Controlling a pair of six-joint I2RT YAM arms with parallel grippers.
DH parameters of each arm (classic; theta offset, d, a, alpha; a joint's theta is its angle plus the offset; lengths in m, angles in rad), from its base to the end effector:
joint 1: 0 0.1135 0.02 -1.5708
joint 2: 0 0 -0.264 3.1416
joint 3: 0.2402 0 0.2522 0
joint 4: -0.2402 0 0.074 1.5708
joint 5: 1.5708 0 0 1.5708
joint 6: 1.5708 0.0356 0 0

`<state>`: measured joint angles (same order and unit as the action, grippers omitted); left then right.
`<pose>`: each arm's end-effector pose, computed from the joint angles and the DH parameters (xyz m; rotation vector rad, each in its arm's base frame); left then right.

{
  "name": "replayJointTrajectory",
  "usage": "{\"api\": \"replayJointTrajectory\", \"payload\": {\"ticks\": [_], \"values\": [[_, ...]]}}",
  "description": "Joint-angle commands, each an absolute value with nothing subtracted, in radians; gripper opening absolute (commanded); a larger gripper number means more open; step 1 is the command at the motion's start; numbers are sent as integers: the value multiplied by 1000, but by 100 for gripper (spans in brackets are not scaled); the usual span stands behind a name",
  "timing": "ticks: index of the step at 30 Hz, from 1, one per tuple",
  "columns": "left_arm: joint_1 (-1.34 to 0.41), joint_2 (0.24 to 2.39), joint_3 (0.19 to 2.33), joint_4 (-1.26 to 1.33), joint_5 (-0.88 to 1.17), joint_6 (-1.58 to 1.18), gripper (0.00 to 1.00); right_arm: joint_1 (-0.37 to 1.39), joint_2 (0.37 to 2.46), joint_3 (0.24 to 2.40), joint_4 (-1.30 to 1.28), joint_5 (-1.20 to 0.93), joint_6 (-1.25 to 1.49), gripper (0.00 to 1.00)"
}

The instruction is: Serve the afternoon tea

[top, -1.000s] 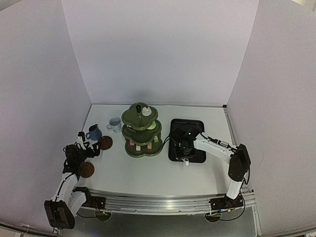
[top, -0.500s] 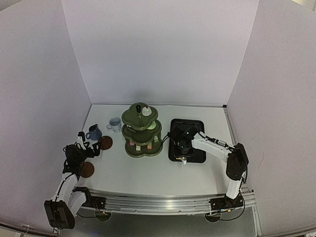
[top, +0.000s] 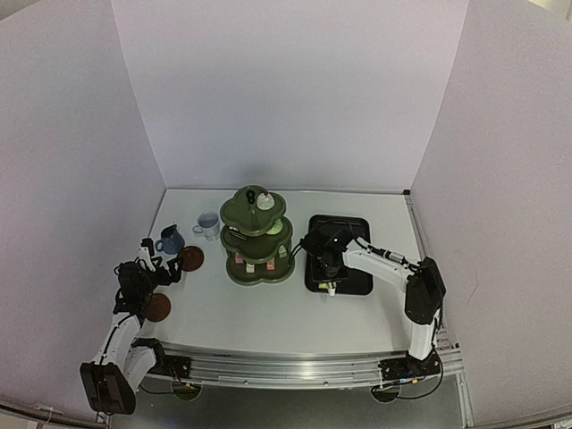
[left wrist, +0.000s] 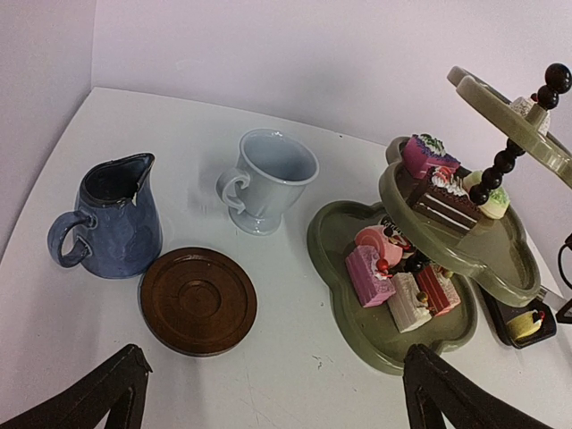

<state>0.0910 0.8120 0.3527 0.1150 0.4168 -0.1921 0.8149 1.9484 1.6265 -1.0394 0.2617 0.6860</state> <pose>0.1854 0.0024 0.2143 0.0118 1.9116 -0.4666 0.2751 0.2784 0.2323 -0.1422 2.8070 -0.0690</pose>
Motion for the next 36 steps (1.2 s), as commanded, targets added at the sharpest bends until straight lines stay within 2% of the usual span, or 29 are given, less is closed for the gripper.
{"api": "replayJointTrajectory", "payload": {"ticks": [1,4,13,22,36], "values": [[96,814,358,151,429,-193,100,790,1917,1642,-1039,336,706,6],[96,812,359,152,429,-193,100,777,1885,1641,-1039,350,655,1],[96,805,361,146,428,-191,100,721,1772,1688,-1047,317,394,0],[96,807,360,146,432,-190,100,724,1707,1983,-1214,214,121,0],[95,804,363,132,435,-187,100,922,1738,2270,-1260,199,-8,0]]}}
